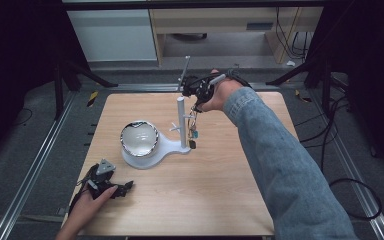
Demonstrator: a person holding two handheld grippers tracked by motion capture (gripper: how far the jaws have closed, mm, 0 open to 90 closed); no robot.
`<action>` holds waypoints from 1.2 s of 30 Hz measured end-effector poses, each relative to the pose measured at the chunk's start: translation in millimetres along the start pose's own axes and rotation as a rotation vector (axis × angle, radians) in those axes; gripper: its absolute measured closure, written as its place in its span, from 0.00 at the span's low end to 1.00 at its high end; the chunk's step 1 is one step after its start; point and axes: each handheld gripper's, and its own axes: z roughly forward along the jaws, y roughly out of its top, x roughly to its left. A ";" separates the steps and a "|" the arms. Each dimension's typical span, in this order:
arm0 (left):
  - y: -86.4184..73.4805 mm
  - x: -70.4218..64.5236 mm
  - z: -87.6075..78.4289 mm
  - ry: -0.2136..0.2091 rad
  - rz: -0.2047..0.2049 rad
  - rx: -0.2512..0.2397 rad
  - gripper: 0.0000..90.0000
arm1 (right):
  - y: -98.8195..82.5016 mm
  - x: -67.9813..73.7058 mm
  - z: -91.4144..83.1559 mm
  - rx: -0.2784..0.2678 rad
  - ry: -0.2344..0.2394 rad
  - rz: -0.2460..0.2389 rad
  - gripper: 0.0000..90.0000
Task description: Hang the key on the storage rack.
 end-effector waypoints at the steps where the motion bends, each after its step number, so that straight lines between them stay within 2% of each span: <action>1: -0.1 0.0 0.2 -0.001 -0.001 -0.002 0.00 | 0.1 -0.3 1.1 -0.003 0.002 0.004 0.99; 17: 0.0 0.0 0.0 0.000 0.000 0.000 0.00 | 6.5 -2.6 16.9 0.003 0.032 0.008 0.98; 36: 0.0 0.0 0.0 0.000 0.000 0.000 0.00 | 8.2 -6.0 21.7 -0.019 0.052 0.034 0.96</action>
